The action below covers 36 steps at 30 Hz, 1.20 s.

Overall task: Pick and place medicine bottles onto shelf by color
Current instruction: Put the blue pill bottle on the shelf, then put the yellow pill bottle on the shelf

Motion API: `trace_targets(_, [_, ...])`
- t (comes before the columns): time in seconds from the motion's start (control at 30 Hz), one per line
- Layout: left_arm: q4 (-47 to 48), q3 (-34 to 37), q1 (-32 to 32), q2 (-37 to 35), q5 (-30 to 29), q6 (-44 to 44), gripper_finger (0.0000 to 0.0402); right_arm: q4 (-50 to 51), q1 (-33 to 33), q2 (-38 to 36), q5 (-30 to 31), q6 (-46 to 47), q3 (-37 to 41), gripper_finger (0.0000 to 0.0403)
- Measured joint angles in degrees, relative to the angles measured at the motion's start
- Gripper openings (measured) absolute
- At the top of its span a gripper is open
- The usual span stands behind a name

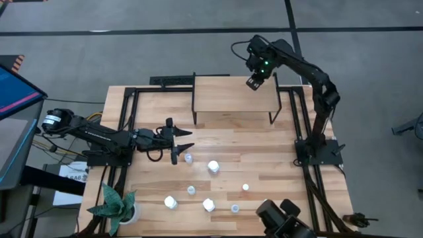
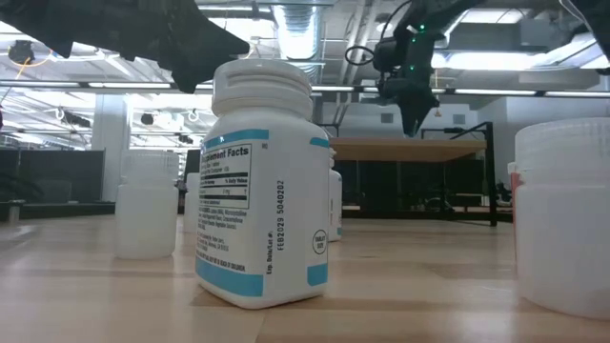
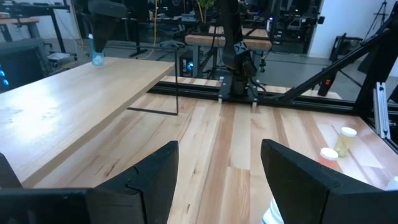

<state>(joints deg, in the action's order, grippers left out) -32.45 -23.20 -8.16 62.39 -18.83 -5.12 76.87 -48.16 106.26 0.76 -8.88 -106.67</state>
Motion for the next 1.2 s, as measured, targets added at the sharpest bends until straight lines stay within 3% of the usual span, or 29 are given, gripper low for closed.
trace_targets(0.53, [0.0,0.0,0.0,0.0,0.0,-0.2,0.0219,1.6,0.1,0.7,0.7,1.9,0.0,0.0124])
trace_targets(0.97, [0.0,0.0,0.0,0.0,0.0,-0.1,0.0219,0.4,0.0,0.7,0.8,1.9,0.0,0.0207])
trace_targets(1.2, [0.0,0.0,0.0,0.0,0.0,-0.1,0.0219,-1.6,0.0,0.7,0.8,1.9,0.0,0.0220])
